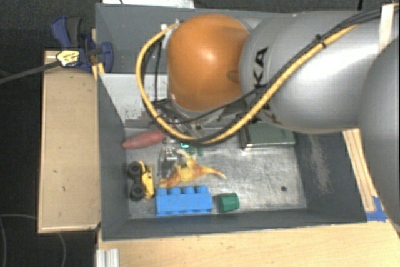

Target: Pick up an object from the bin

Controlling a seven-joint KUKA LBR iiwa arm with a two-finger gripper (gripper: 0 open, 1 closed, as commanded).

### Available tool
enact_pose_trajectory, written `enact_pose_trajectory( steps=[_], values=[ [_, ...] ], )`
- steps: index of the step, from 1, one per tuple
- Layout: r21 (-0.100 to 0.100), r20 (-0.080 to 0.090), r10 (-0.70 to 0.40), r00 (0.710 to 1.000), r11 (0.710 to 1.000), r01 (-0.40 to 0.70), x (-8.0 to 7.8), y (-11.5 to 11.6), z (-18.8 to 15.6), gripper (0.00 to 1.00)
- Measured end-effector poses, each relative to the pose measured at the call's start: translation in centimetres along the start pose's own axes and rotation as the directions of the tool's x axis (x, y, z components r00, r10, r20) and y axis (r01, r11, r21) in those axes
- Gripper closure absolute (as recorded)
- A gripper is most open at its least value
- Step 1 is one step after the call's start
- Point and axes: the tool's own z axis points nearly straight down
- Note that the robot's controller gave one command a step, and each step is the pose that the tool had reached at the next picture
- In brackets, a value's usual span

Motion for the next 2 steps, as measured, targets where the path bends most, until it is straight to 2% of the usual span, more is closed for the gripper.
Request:
enact_pose_trajectory(
  steps=[1, 2],
  values=[
    [-0.002, 0.008, 0.004, 1.0, 1.0, -0.004, -0.2, -0.1, -0.4, 0.0],
    [-0.001, 0.01, -0.111, 0.994, 0.994, 0.111, -0.3, -2.8, 5.0, 0.0]
  ],
)
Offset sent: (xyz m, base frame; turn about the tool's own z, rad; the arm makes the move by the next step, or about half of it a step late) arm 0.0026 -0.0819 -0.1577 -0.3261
